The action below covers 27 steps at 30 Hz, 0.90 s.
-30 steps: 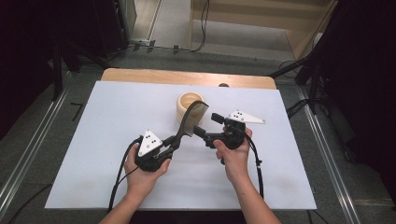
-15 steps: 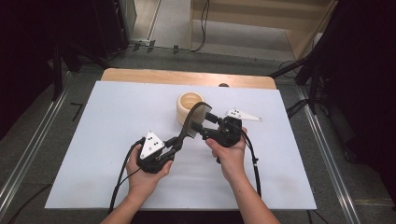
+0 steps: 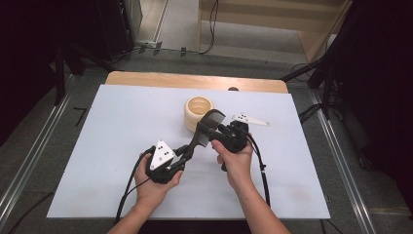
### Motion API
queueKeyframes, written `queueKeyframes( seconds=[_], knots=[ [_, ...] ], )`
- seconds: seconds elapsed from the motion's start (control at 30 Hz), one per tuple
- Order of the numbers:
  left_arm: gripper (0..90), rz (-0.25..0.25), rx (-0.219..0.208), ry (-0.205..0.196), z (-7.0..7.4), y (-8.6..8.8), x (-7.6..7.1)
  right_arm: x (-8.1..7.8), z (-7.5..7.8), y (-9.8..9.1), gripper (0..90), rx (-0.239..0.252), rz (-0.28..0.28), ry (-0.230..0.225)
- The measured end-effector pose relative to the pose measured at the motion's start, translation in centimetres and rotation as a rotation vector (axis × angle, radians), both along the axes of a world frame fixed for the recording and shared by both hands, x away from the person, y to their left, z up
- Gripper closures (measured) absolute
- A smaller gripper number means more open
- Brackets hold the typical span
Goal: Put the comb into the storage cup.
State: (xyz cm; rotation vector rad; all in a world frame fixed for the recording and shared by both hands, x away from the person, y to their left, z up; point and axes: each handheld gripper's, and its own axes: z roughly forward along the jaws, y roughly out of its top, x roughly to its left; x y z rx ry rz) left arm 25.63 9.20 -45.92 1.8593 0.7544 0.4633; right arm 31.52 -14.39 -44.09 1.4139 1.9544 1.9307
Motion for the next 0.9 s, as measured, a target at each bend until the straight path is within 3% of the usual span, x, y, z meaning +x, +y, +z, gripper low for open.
queueKeyframes(
  seconds=[0.47, 0.73, 0.9],
  knots=[
    [72.3, 0.006, 0.014, -0.033, -0.27, -0.11, -0.16, -0.18, -0.15, 0.24, 70.7, 0.075, 0.046, 0.019],
    [72.2, -0.002, 0.015, -0.044, -0.38, -0.25, -0.18, -0.22, -0.39, -0.04, 82.1, 0.164, 0.082, 0.031],
    [70.0, -0.015, -0.014, -0.036, -0.48, -0.06, 0.02, -0.58, -0.08, 0.12, 82.6, 0.145, 0.08, 0.003]
  ],
)
